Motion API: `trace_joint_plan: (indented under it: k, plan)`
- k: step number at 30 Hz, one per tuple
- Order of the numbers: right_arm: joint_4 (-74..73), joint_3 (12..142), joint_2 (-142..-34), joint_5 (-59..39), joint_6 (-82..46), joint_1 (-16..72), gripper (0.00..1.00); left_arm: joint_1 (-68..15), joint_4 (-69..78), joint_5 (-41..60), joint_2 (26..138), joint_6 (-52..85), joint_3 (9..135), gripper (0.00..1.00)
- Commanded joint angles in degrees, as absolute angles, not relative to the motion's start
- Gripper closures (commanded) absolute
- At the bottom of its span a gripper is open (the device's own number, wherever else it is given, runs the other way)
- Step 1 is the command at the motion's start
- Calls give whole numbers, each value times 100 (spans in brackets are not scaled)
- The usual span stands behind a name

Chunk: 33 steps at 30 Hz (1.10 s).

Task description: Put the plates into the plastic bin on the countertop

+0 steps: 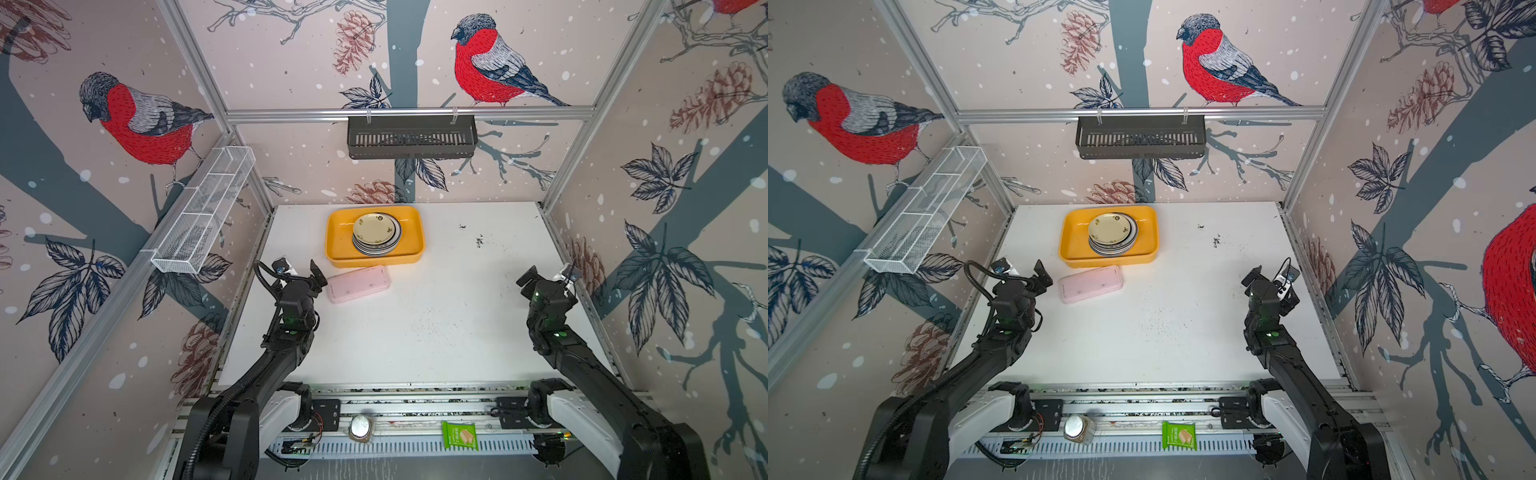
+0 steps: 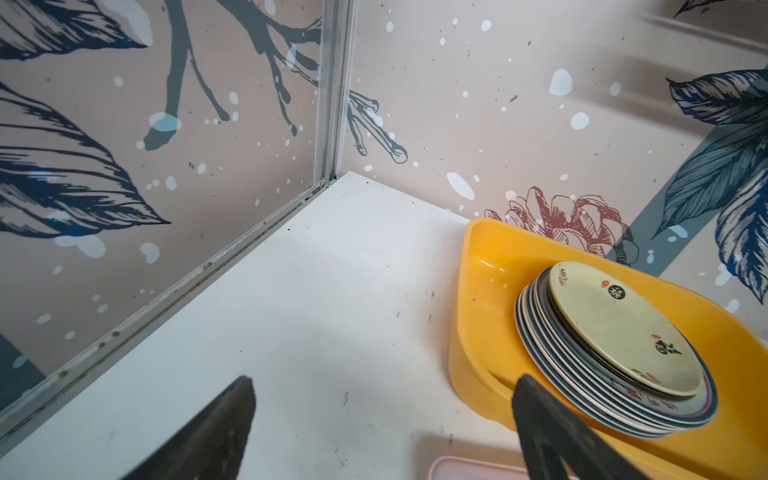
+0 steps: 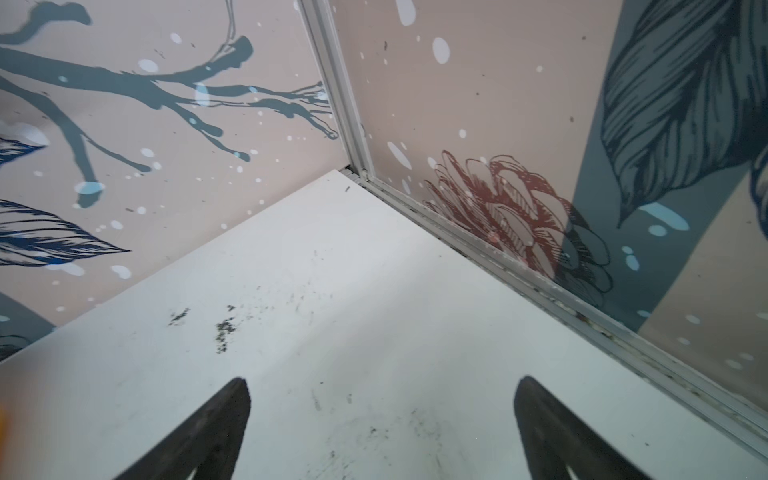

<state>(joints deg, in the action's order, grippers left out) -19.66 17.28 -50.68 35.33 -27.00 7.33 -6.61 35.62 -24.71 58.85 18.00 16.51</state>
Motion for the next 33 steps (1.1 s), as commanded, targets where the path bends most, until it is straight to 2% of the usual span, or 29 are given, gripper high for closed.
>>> trace_joint_plan:
  k: [1, 5, 9, 15, 21, 27, 31, 33]
  plan:
    - [-2759, 1421, -5186, 3919, -2423, 606, 0, -624, 4454, -2730, 6033, 1631, 1327, 4]
    - [-3569, 1087, -5538, 3946, -2248, 456, 0, -580, 4750, -2865, 6169, 1377, 1116, 4]
    - [-4721, 865, -6133, 3836, -1789, 432, 0, -536, 5713, -2754, 6598, 1103, 731, 4]
    - [-5104, 1239, -7087, 3642, -1536, 431, 0, -396, 6629, -2219, 7086, 815, 627, 4]
    - [-6247, 1181, -7632, 3448, -1130, 427, 0, -377, 7834, -1951, 7713, 185, 536, 4]
    - [-7989, 764, -8294, 3200, -773, 471, 0, -343, 8736, -1688, 8598, 124, 527, 3]
    - [-7687, 867, -8241, 3138, -723, 565, 0, -343, 9357, -1536, 9074, 45, 470, 3]
    - [-7893, 836, -8341, 3029, -634, 561, 0, -343, 9042, -1572, 8948, 89, 517, 3]
